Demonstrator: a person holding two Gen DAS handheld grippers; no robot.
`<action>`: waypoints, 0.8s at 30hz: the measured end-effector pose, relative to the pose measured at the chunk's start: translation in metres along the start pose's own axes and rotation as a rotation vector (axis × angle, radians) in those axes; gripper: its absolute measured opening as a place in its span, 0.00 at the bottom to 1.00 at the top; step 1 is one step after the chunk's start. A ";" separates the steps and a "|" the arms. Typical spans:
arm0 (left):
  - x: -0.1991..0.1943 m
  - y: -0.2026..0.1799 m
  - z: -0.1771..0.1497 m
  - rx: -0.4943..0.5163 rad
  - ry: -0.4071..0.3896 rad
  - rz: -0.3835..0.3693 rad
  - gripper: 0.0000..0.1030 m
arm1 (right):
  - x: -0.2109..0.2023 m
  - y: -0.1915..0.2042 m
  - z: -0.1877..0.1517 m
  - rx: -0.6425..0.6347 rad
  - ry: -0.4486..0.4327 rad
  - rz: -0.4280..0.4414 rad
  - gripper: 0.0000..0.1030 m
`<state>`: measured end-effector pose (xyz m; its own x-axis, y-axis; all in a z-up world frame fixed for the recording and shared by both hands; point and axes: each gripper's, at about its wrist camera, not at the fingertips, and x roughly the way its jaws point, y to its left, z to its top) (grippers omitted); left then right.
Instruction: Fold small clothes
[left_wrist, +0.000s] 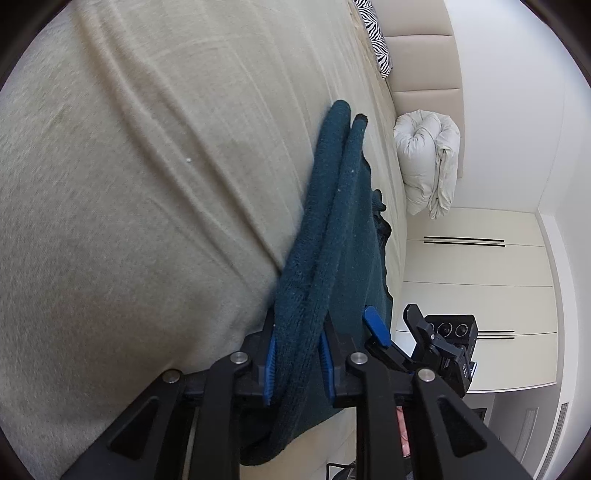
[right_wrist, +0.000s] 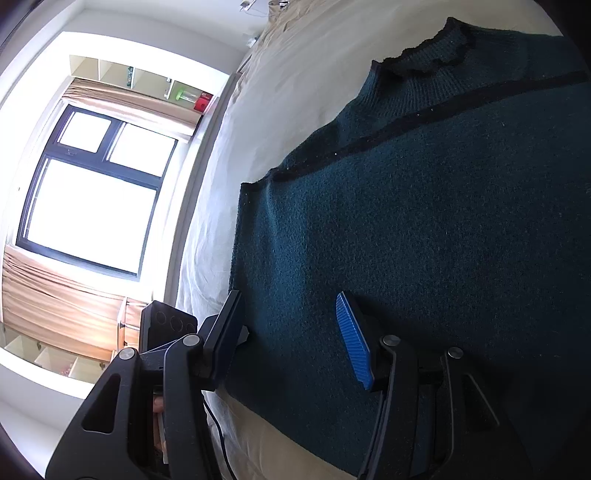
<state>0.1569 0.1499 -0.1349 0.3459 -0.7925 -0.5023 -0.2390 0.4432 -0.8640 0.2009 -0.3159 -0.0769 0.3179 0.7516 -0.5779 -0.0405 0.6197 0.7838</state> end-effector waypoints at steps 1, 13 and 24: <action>0.001 -0.001 0.000 0.003 0.006 0.004 0.26 | -0.001 -0.001 0.000 -0.001 0.001 0.001 0.50; 0.004 -0.005 0.000 0.021 -0.012 0.007 0.13 | 0.012 0.008 0.000 -0.017 0.019 0.006 0.50; -0.008 0.010 -0.006 -0.045 -0.089 -0.066 0.12 | 0.024 -0.010 0.005 0.034 0.022 0.034 0.48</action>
<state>0.1457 0.1585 -0.1394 0.4406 -0.7783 -0.4473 -0.2533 0.3702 -0.8937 0.2134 -0.3049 -0.0977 0.2955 0.7775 -0.5552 -0.0184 0.5857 0.8103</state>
